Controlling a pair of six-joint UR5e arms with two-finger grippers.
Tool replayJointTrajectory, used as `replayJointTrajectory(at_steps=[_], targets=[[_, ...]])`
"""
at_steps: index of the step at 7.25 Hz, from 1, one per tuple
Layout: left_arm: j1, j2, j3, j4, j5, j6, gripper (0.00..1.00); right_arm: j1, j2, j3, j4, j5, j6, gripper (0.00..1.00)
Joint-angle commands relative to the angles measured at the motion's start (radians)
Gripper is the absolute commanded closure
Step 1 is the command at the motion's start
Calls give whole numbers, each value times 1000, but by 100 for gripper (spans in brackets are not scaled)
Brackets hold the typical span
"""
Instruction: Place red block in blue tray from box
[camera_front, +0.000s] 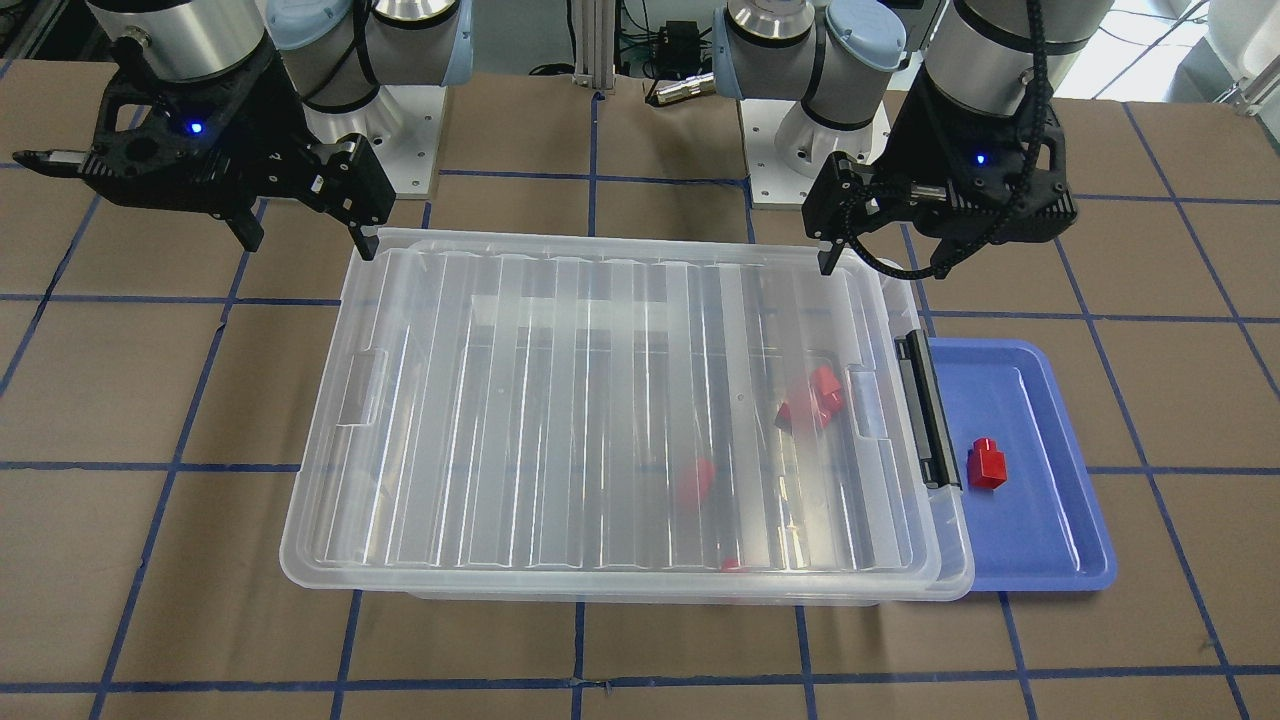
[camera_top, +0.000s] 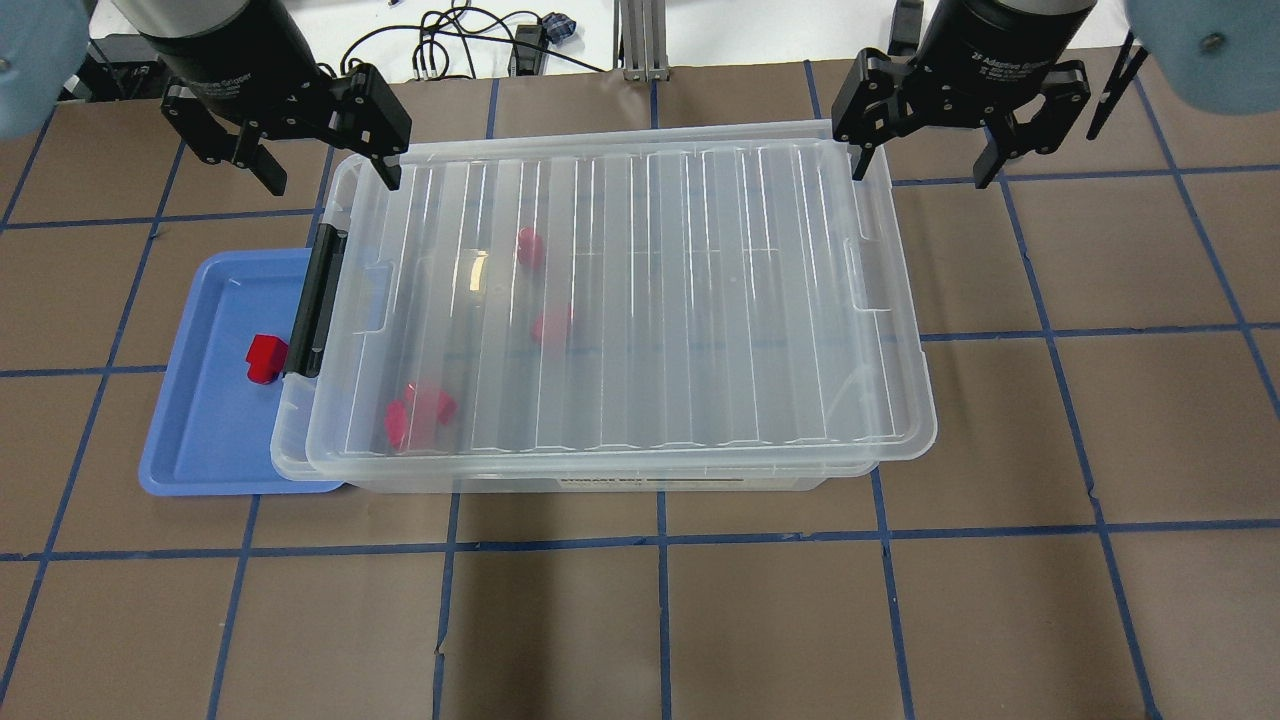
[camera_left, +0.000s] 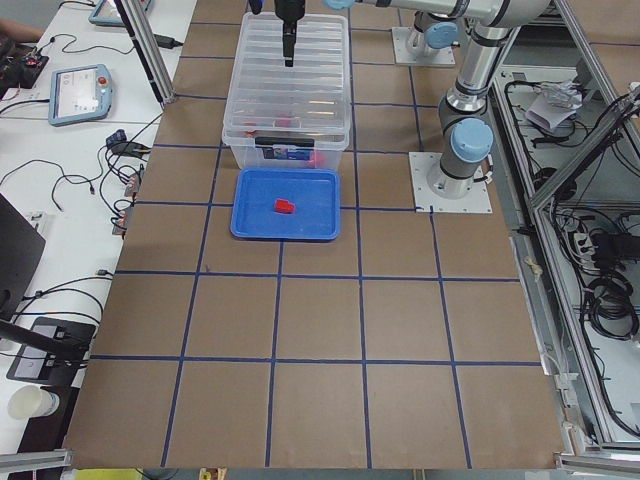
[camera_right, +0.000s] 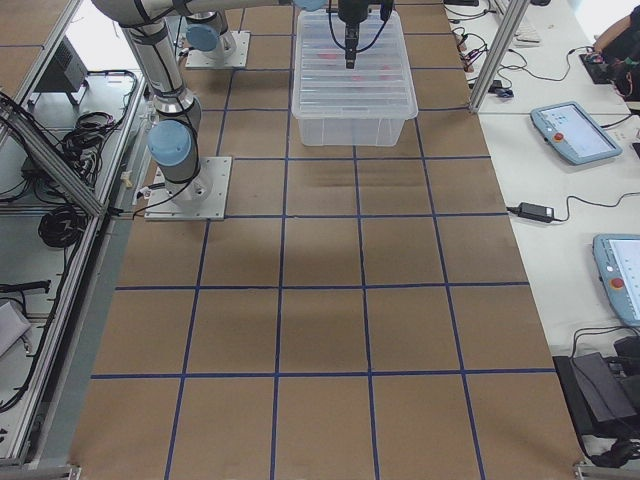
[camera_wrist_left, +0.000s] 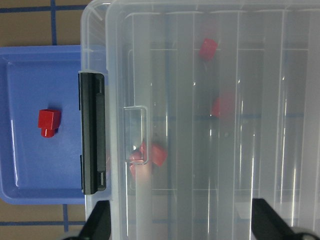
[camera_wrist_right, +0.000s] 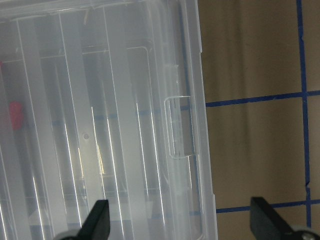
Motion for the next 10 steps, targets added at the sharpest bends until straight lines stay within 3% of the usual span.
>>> replayJointTrajectory(at_steps=[1, 10], targets=[[0, 11, -2, 21, -11, -1, 0, 1, -1, -1, 0, 0, 0, 0], [0, 18, -39, 75, -10, -5, 0, 1, -2, 4, -2, 0, 0, 0]])
